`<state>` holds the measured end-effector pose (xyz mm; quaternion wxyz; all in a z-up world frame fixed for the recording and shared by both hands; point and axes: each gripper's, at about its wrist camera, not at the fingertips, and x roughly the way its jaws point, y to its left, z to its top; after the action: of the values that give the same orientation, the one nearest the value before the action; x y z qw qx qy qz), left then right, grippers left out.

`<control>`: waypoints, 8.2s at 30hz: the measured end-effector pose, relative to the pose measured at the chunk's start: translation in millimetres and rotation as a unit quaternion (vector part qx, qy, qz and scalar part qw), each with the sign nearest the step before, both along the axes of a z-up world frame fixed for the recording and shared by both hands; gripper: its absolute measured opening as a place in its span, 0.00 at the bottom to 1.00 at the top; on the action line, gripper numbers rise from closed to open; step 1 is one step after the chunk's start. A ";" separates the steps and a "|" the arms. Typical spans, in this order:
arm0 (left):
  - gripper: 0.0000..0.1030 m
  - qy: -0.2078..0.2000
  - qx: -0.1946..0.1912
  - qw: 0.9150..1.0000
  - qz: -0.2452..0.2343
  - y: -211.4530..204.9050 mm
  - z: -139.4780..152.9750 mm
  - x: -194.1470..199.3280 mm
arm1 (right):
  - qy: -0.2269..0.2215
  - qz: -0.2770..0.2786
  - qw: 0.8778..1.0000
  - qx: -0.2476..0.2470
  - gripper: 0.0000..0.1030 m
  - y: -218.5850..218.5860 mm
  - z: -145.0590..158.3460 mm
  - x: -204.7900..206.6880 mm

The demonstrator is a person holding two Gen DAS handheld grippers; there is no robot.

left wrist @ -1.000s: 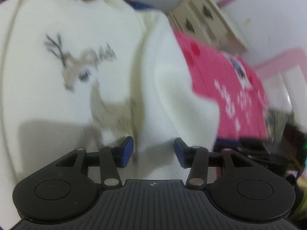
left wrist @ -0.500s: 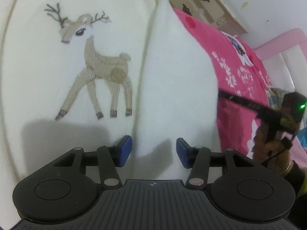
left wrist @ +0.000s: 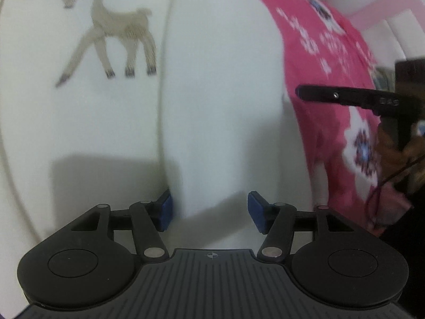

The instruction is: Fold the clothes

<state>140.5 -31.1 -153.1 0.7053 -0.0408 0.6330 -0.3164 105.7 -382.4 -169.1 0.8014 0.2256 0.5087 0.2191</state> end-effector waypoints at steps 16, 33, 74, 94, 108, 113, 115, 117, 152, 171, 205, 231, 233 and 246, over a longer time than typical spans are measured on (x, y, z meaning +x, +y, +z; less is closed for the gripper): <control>0.10 0.150 -0.134 0.977 0.076 11.8 -5.6 -24.7 | 0.015 -0.027 0.998 0.053 0.07 1.0 2.1 14.4; 0.17 0.061 -0.005 0.996 -0.064 -10.8 -8.0 -46.9 | 0.040 0.021 0.996 -0.081 0.15 14.9 -12.1 9.5; 0.43 -0.082 0.020 0.991 -0.108 -46.0 38.0 -58.6 | -0.104 0.000 0.965 -0.239 0.17 106.4 10.8 201.3; 0.43 -0.102 0.012 0.990 -0.096 -73.0 52.7 -52.8 | -0.088 -0.022 0.951 -0.295 0.17 139.9 28.7 177.9; 0.43 -0.080 0.039 0.992 -0.093 -63.4 36.6 -52.3 | -0.102 -0.021 0.939 -0.327 0.17 150.1 19.4 177.1; 0.42 -0.086 0.033 0.992 -0.085 -58.8 41.9 -50.4 | -0.098 -0.032 0.941 -0.324 0.17 153.1 21.8 179.9; 0.42 -0.087 0.030 0.992 -0.086 -57.1 41.4 -51.1 | -0.103 -0.022 0.939 -0.327 0.17 158.4 21.2 178.8; 0.42 -0.084 0.028 0.992 -0.085 -56.3 38.8 -50.4 | -0.111 -0.009 0.936 -0.335 0.17 164.8 18.5 176.2; 0.43 -0.145 0.119 0.981 -0.053 49.8 88.1 -16.0 | -0.177 0.162 0.933 -0.267 0.18 162.1 109.6 119.6; 0.43 -0.200 0.041 0.978 -0.051 43.8 54.0 41.7 | -0.106 0.110 0.952 -0.267 0.37 161.1 69.6 248.5; 0.43 -0.278 0.071 0.956 0.058 26.8 52.5 134.8 | -0.109 0.118 0.921 -0.356 0.43 198.5 16.5 301.9; 0.65 -0.267 0.106 0.955 0.074 66.2 62.9 237.3 | -0.092 0.084 0.979 -0.158 0.68 152.2 46.8 340.4; 0.65 -0.253 0.104 0.959 0.069 62.2 52.3 246.7 | -0.085 0.090 0.981 -0.148 0.71 163.9 37.8 347.0; 0.65 -0.215 0.084 0.970 0.072 64.7 23.4 280.5 | -0.030 0.095 0.985 -0.143 0.59 192.8 -19.8 361.2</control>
<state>421.0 33.6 -129.7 0.8470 0.0423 0.4860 -0.2112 466.9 -189.6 -188.9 0.8158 0.0525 0.5297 0.2261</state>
